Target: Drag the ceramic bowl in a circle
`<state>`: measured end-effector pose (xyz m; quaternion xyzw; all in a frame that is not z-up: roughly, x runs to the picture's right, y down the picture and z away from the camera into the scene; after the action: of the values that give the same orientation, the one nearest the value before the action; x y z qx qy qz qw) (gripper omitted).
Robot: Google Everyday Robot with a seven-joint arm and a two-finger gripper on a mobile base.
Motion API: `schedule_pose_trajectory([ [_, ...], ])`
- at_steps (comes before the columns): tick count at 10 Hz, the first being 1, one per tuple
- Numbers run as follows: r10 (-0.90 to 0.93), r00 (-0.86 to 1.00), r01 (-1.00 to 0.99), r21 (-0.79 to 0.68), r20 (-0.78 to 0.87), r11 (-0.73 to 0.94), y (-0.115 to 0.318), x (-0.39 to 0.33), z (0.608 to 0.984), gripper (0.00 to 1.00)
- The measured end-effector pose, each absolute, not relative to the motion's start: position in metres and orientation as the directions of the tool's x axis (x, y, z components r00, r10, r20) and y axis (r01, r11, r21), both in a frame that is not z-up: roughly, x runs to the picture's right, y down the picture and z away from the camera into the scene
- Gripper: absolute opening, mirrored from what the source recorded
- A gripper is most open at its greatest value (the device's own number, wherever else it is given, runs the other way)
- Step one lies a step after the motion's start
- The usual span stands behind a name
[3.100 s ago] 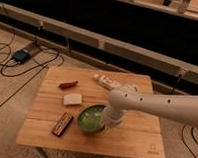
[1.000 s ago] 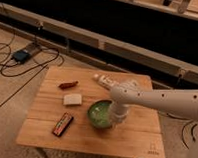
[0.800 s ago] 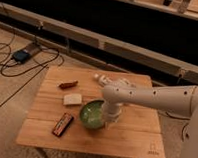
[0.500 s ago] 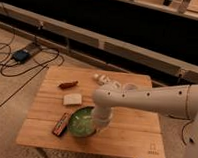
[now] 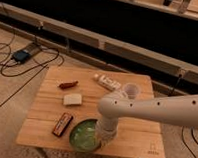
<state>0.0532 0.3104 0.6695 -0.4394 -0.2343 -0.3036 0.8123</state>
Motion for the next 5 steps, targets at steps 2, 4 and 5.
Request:
schedule_pose_trajectory([
  [2, -0.273, 0.754, 0.654, -0.64, 0.598, 0.403, 0.321, 0.096, 0.668, 0.09],
  [4, -0.255, 0.806, 0.591, -0.699, 0.534, 0.404, 0.324, 0.13, 0.677, 0.09],
  [5, -0.249, 0.831, 0.555, -0.721, 0.497, 0.415, 0.319, 0.144, 0.688, 0.09],
])
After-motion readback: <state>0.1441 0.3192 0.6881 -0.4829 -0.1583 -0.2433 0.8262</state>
